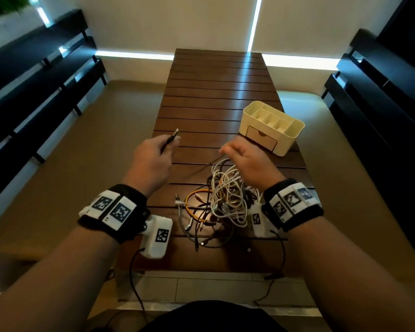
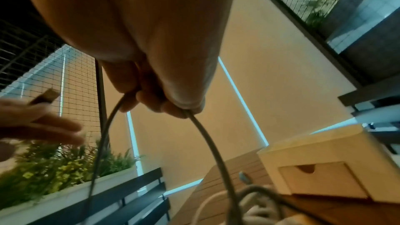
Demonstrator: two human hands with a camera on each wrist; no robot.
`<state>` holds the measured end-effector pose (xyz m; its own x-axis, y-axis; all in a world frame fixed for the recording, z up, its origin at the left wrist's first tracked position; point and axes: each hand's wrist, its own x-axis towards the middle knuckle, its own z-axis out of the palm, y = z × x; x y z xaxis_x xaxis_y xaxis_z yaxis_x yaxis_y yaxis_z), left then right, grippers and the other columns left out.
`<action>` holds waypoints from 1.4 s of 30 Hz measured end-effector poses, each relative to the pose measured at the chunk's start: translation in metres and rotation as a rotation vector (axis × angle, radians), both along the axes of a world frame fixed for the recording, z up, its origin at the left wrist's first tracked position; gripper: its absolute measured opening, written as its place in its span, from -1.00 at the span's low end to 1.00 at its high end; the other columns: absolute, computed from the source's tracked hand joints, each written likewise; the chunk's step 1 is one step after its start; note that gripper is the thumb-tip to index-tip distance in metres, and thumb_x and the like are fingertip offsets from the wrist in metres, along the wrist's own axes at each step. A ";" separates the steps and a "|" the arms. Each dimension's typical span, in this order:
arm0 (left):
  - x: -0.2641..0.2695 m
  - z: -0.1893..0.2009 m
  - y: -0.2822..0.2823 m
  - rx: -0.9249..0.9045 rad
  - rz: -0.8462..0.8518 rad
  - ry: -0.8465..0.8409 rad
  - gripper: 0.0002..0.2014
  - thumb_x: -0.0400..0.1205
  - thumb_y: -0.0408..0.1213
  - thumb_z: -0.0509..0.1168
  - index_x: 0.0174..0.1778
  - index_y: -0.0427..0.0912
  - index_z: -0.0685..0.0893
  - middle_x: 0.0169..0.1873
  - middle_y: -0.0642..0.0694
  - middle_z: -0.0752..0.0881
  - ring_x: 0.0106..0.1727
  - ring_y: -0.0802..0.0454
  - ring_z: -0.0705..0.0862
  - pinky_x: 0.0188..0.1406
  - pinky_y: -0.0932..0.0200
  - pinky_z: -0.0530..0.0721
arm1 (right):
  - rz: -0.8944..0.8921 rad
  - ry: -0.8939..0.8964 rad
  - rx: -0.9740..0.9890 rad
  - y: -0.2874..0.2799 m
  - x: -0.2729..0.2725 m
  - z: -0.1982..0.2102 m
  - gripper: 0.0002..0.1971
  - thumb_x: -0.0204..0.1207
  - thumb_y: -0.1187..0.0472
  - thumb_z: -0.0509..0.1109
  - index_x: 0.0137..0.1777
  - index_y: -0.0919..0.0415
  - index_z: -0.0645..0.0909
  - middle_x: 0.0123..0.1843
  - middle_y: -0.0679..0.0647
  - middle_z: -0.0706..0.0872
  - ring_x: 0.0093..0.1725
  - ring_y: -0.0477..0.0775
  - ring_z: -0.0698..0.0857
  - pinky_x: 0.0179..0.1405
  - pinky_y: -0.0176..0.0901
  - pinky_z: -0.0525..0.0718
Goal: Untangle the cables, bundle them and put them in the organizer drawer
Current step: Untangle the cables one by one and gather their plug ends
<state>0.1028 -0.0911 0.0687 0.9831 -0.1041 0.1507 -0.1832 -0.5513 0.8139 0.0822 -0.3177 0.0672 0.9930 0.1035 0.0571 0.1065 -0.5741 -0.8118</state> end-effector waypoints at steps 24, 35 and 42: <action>-0.001 -0.013 0.005 0.243 -0.003 0.105 -0.69 0.81 -0.14 0.15 -0.16 -0.13 0.70 -0.40 -0.01 0.64 -0.37 -0.03 0.56 -0.43 0.10 0.38 | -0.199 -0.250 0.268 -0.015 0.007 0.005 -0.81 0.72 0.14 0.31 -0.13 -0.07 0.63 -0.30 -0.36 0.64 -0.24 -0.34 0.56 -0.15 -0.35 0.51; -0.006 0.018 -0.037 0.297 -0.291 -0.120 -0.76 0.80 -0.14 0.16 -0.12 0.04 0.67 -0.29 0.11 0.71 -0.19 0.02 0.69 -0.25 0.09 0.51 | 0.044 -0.283 0.068 0.016 0.004 0.006 -0.90 0.70 0.23 0.33 -0.01 0.04 0.63 -0.24 -0.16 0.56 -0.31 -0.25 0.50 -0.30 -0.39 0.46; -0.004 0.029 -0.030 -0.080 -0.110 -0.302 -0.70 0.81 -0.15 0.12 -0.22 -0.05 0.59 -0.50 0.10 0.47 -0.55 0.20 0.37 -0.57 0.27 0.28 | 0.054 0.112 0.011 0.008 -0.020 -0.036 -0.74 0.80 0.00 0.10 0.18 0.06 0.60 -0.13 0.11 0.67 -0.17 0.10 0.67 -0.03 0.16 0.68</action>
<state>0.0989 -0.1213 0.0975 0.8761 -0.1835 0.4459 -0.4781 -0.4512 0.7536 0.0621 -0.3094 0.0313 0.9862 0.1570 -0.0522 0.0456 -0.5611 -0.8265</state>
